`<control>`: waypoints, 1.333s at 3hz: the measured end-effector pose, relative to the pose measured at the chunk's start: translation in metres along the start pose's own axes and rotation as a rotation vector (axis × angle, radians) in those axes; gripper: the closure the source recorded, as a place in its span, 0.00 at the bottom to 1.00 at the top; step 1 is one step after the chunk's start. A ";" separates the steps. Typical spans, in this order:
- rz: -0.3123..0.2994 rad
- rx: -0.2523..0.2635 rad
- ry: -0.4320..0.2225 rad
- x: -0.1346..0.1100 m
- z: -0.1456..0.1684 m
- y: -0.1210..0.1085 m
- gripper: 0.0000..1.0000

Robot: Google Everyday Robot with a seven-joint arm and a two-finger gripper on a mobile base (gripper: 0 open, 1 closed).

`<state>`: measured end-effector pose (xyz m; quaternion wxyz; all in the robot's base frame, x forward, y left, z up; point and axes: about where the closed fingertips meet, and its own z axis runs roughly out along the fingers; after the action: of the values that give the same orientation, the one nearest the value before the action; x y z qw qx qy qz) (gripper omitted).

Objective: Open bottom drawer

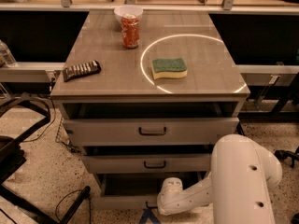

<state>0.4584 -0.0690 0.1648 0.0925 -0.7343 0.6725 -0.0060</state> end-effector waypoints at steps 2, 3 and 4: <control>-0.001 0.009 -0.002 0.002 -0.006 0.000 1.00; -0.001 0.009 -0.002 0.002 -0.006 0.000 1.00; -0.002 0.018 -0.003 0.004 -0.014 -0.001 1.00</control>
Offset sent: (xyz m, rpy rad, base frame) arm -0.0061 -0.1029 0.2411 0.0694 -0.2528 0.0041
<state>0.4583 -0.0746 0.1782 0.1002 -0.7340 0.6717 -0.0110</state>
